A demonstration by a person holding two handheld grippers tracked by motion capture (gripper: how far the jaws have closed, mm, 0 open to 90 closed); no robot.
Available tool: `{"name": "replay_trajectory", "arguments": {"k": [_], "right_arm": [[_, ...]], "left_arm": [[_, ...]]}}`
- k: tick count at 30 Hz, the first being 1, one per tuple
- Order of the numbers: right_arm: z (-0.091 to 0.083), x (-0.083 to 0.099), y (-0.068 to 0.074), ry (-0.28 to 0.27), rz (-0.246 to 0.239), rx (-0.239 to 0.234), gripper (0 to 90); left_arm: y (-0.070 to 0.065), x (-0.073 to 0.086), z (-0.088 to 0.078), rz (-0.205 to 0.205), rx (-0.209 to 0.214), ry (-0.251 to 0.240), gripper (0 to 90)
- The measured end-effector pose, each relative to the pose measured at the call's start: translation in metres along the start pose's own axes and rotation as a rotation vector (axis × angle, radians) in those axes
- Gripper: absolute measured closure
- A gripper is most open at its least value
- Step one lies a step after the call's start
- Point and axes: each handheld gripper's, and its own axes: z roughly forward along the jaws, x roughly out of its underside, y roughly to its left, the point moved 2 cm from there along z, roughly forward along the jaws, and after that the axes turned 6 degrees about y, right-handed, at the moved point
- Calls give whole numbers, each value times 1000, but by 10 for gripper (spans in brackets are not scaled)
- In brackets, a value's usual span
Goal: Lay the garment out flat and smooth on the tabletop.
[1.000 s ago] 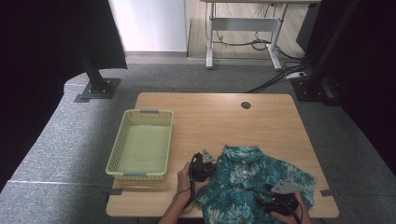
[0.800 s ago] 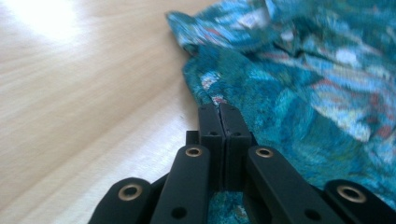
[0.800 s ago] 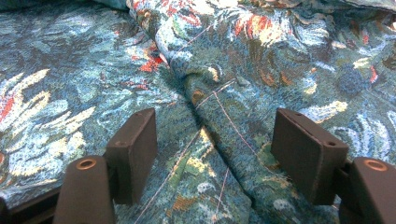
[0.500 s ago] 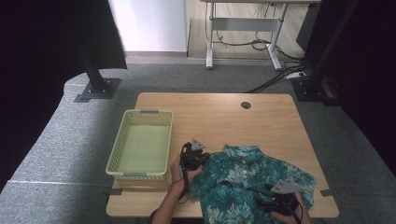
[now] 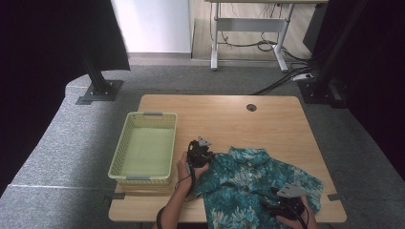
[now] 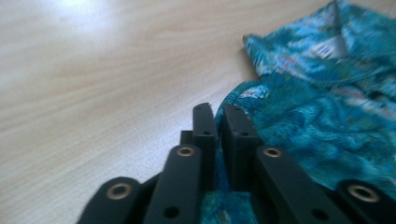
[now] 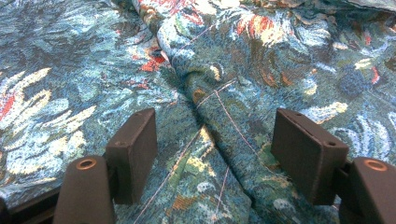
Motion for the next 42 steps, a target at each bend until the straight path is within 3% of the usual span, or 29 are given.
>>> {"name": "replay_trajectory", "arguments": {"k": [2,6,11,13,16,20,26,30,34,42], "right_arm": [[0,0,0,0,0,0,304],[0,0,0,-2,4,3,302],[1,0,1,-3,11,7,300],[1,0,1,-5,14,9,300],[2,-1,2,-8,18,15,298],[2,-1,2,-8,21,21,296],[1,-8,14,8,-18,89,332],[2,-16,29,-11,-27,60,326],[11,-20,41,28,-37,70,305],[19,-30,45,20,-67,92,308]], "left_arm": [[-1,2,1,-3,6,16,731],[-5,3,-6,22,4,0,609],[-25,-2,-28,63,19,-65,518],[-32,-3,-30,63,46,-74,513],[-44,-1,-25,74,104,-60,515],[-53,4,-5,107,96,1,507],[-51,11,15,79,105,21,520],[-48,10,16,62,108,9,521],[-44,7,18,48,93,5,531],[-29,-9,29,26,58,1,540]]}}
